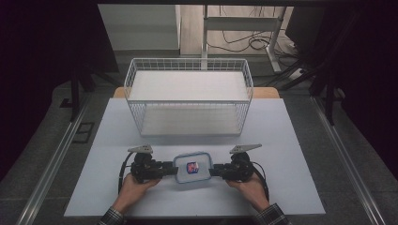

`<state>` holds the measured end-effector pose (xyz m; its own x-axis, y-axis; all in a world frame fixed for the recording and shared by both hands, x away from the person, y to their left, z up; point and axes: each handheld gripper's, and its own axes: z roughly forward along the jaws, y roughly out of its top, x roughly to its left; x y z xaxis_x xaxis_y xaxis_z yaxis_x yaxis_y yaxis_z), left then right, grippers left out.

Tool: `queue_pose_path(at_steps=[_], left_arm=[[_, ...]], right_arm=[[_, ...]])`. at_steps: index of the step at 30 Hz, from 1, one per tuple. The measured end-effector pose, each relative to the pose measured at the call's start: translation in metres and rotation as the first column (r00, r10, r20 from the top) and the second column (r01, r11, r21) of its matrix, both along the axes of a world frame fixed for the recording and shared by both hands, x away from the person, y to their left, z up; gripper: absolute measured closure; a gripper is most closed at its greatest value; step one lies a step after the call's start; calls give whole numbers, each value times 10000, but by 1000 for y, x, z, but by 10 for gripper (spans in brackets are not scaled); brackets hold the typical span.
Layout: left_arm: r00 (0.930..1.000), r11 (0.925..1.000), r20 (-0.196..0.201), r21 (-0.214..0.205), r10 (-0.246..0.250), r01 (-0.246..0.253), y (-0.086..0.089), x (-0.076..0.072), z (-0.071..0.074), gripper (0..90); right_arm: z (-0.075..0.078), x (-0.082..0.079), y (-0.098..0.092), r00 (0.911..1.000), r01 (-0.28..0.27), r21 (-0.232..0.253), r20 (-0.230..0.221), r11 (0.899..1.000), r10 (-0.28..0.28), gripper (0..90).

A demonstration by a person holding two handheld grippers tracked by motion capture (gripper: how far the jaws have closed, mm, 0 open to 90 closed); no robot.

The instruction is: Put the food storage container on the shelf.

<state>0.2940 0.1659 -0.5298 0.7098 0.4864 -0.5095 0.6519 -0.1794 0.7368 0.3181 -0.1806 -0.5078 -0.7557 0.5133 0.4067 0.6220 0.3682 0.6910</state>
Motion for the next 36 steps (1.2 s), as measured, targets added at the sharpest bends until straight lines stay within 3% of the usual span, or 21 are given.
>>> queue_pose_path(at_steps=[4,8,10,11,16,18,22,28,34,36], left_arm=[[10000,10000,-13,-81,36,-36,0,-1,-1,606],[10000,9999,-1,-142,-52,52,-1,-2,-1,635],[10000,10000,-12,-4,-83,83,-2,-2,-1,678],[9996,9982,-131,545,-242,249,-8,-4,-5,654],[9997,9980,-148,603,-183,192,-10,-4,-6,628],[9997,9990,-152,415,-179,186,-8,-2,-6,636],[9997,9998,-226,190,-52,56,-3,6,-7,514],[9985,9988,-271,-102,-482,479,-6,9,-7,534],[9978,9985,-468,-306,-477,463,-3,8,-8,576],[9974,9986,-598,-389,-394,372,-3,6,-9,578]], right_arm=[[-1,1,-1,9998,-84,26,-152,10000,85,647],[-2,4,-2,9995,-176,263,-245,9995,182,565],[-1,5,-4,9994,-141,431,-296,9990,154,556],[-2,7,-5,9977,-53,765,-676,9971,105,542],[-2,5,-6,9968,96,617,-804,9980,-46,558],[-2,4,-5,9979,57,547,-654,9985,-22,561],[0,5,-3,9990,-175,492,-395,9986,194,567],[0,6,-1,9986,-479,366,-206,9982,486,571],[-1,6,-2,9988,-348,508,-336,9981,365,567],[-4,7,-4,9972,-1,735,-743,9973,56,567]])
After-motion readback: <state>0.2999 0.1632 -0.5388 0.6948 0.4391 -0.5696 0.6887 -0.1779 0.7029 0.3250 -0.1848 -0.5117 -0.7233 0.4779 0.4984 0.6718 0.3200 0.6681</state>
